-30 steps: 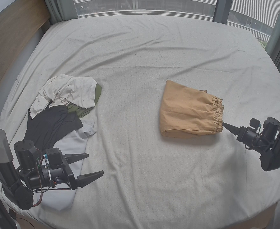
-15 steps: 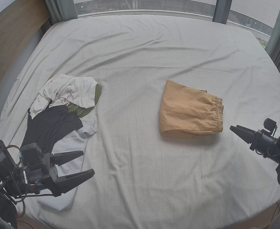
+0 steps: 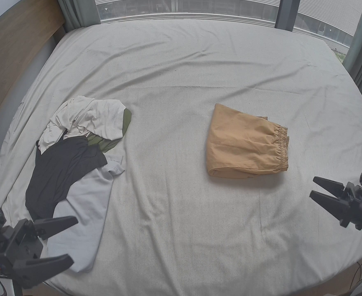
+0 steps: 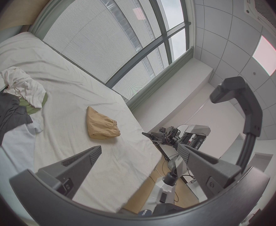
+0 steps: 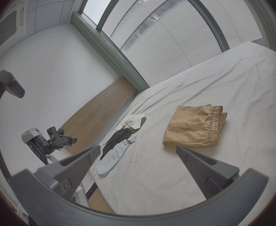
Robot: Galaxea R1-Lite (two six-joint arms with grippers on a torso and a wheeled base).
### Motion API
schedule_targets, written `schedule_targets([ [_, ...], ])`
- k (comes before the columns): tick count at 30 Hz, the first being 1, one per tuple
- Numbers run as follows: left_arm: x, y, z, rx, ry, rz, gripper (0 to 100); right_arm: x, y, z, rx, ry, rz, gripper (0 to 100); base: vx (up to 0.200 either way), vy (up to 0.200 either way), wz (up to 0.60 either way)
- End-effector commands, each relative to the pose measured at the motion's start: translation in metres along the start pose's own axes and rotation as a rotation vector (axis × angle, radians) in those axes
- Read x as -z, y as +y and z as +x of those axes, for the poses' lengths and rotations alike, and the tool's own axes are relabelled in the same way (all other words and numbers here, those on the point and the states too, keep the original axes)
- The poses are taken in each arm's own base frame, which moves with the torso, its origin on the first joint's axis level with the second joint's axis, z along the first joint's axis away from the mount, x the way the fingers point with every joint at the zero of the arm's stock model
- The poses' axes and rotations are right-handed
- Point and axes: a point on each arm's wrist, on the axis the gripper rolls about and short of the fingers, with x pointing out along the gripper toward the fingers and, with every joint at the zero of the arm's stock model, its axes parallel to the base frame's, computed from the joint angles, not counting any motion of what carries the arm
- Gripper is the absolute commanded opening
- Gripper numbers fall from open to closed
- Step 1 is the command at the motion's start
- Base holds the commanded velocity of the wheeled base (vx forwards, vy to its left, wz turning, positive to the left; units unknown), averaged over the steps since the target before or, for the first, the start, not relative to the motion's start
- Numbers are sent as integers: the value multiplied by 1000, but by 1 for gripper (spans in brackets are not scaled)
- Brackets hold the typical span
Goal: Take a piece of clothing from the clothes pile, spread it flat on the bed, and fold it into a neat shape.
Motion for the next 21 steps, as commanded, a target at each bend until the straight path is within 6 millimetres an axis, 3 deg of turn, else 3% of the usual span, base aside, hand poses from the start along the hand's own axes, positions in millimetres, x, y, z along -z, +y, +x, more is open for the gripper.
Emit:
schedule_targets([
  [1, 17, -37, -43, 55, -64, 47, 100, -2, 53, -52, -62, -97, -104, 100, 0, 0, 0],
  [12, 43, -51, -71, 66, -46, 37, 100, 19, 104, -117, -39, -134, -129, 100, 0, 0, 0],
  [21, 55, -54, -81, 59, -66, 50, 100, 60, 113, -136, 42, -167, -148, 100, 0, 0, 0],
])
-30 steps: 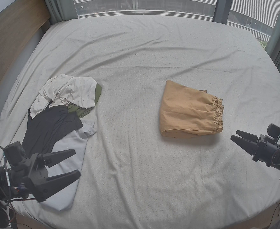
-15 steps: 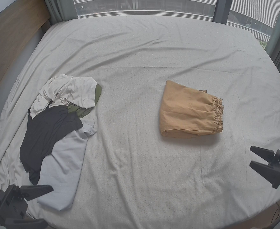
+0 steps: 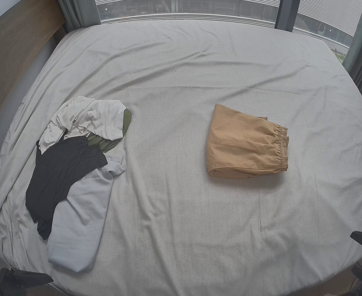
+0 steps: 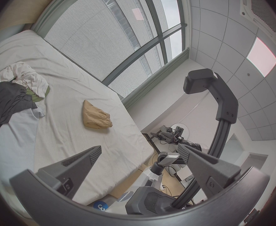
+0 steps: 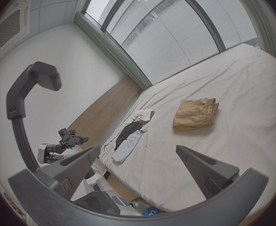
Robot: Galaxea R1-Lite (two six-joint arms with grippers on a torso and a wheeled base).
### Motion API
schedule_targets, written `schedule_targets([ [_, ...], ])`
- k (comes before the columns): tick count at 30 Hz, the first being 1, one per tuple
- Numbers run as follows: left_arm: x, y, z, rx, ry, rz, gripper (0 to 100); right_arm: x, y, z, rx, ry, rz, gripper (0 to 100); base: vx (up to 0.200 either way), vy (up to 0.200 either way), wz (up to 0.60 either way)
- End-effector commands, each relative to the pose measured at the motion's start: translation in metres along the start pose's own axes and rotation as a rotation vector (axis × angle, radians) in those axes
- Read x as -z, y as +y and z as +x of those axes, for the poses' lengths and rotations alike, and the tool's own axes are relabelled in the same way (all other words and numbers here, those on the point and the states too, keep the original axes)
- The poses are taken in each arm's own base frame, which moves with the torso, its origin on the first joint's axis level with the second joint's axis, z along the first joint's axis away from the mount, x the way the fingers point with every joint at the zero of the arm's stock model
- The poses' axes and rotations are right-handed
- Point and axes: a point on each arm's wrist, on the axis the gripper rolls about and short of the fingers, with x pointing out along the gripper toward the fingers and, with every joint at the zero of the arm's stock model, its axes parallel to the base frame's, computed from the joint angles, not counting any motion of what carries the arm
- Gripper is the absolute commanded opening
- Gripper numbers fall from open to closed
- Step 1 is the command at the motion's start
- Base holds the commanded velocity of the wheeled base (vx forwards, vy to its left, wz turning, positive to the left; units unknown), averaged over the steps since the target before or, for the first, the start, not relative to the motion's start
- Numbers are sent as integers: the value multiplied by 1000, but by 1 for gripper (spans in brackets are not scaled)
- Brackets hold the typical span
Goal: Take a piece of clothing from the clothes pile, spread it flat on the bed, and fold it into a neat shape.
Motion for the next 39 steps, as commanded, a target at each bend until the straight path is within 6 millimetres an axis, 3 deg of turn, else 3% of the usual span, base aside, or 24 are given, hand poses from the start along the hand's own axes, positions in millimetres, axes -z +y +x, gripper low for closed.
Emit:
schedule_targets([
  [1, 14, -11, -18, 27, -65, 64, 100, 28, 19, -27, 23, -148, -132, 100, 0, 0, 0],
  [7, 16, -13, -19, -12, -99, 88, 100, 53, -2, -18, 134, -93, -211, 100, 0, 0, 0],
  [11, 13, -17, -18, -57, -138, 115, 100, 60, -14, -18, 467, -136, -274, 100, 0, 0, 0],
  [12, 13, -17, -18, -59, -139, 115, 100, 60, -15, -18, 479, -138, -277, 100, 0, 0, 0],
  [14, 13, -18, -17, -101, -162, 144, 100, 59, -20, -22, 768, -203, -281, 100, 0, 0, 0],
  [16, 14, -17, -17, -125, -170, 172, 100, 59, -22, -24, 858, -207, -292, 100, 0, 0, 0],
  [27, 18, -7, -17, -315, -245, 239, 100, 62, -22, -23, 815, -159, -313, 100, 0, 0, 0],
  [32, 35, 11, -17, -566, -206, 332, 100, 64, -22, -23, 799, -130, -329, 100, 0, 0, 0],
  [39, 45, 20, -20, -831, -152, 321, 100, 64, -22, -23, 802, -128, -330, 100, 0, 0, 0],
])
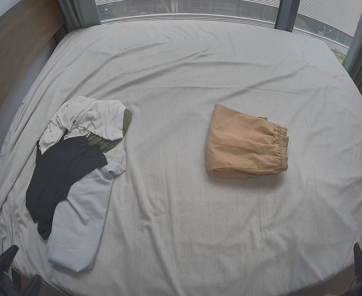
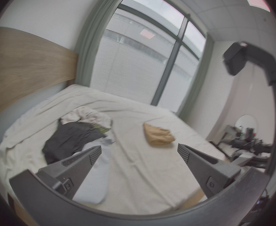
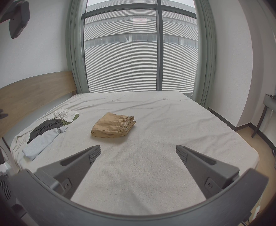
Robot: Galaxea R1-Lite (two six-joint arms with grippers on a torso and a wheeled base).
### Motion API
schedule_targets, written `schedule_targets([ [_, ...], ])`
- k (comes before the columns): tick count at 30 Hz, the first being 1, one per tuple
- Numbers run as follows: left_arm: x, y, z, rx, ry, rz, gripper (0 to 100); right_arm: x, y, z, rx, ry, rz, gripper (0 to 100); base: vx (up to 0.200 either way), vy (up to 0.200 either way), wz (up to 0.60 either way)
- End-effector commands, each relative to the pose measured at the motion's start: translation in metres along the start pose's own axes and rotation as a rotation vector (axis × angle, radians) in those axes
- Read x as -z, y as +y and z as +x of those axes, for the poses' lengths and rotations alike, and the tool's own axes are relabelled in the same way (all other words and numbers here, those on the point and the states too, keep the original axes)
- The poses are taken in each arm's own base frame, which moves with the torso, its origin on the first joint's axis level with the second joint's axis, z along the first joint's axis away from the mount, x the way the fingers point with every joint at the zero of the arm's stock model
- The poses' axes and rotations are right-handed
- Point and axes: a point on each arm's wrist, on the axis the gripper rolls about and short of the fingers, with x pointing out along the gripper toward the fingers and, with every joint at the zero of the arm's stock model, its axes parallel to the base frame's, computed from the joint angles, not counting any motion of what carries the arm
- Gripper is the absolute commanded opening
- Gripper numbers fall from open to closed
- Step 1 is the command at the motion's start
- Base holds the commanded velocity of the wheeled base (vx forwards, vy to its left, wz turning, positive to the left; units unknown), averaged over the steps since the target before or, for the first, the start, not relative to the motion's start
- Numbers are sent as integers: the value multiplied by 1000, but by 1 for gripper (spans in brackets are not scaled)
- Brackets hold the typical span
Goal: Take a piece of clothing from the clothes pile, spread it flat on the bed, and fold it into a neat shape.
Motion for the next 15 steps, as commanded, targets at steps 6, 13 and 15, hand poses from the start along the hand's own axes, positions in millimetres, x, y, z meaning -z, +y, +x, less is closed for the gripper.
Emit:
schedule_targets([
  [6, 11, -1, -4, -190, -53, 88, 100, 5, 0, 0, -4, 8, -11, 100, 0, 0, 0],
  [13, 13, 3, -6, -353, -48, 166, 100, 5, 0, 0, -6, 8, -11, 100, 0, 0, 0],
  [15, 19, 5, -7, -377, 21, 183, 100, 5, 0, 0, -6, 8, -12, 100, 0, 0, 0],
])
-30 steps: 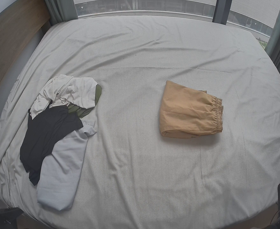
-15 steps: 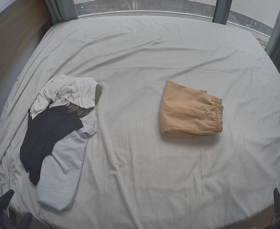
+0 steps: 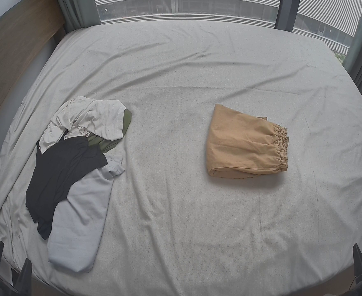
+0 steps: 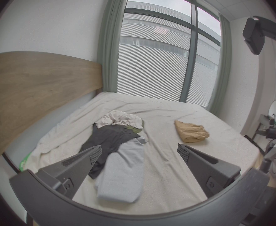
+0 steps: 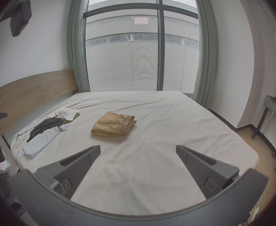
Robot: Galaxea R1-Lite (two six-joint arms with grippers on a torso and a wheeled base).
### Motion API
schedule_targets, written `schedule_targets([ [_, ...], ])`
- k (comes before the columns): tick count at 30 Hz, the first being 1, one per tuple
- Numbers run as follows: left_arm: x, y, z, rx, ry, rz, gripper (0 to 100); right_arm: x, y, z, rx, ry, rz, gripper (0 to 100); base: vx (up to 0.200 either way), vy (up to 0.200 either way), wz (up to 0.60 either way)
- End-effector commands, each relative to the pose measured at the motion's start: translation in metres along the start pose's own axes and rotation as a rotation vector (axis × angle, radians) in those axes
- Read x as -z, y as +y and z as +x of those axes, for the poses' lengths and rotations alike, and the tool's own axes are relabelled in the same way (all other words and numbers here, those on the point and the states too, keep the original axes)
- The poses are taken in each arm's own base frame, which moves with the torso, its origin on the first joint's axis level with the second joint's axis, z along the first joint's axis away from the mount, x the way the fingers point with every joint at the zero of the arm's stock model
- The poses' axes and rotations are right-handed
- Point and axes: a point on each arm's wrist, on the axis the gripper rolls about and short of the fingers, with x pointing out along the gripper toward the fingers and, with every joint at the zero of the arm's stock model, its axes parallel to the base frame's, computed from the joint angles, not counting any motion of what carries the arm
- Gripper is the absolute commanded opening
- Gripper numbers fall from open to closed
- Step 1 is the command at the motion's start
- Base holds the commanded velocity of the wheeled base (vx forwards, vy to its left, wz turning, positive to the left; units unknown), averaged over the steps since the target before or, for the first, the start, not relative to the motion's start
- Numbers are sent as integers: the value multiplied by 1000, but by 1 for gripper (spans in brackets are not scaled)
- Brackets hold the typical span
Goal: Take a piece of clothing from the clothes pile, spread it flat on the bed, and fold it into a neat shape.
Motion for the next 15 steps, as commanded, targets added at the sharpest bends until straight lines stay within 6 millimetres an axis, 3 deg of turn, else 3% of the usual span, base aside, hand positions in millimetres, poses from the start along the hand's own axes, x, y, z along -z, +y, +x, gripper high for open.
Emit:
schedule_targets([
  [1, 11, 2, -1, -57, 52, 62, 100, 5, 0, 0, -1, 5, -3, 100, 0, 0, 0],
  [15, 10, 1, -1, -12, 33, 66, 100, 4, 1, 0, -18, 5, -10, 100, 0, 0, 0],
])
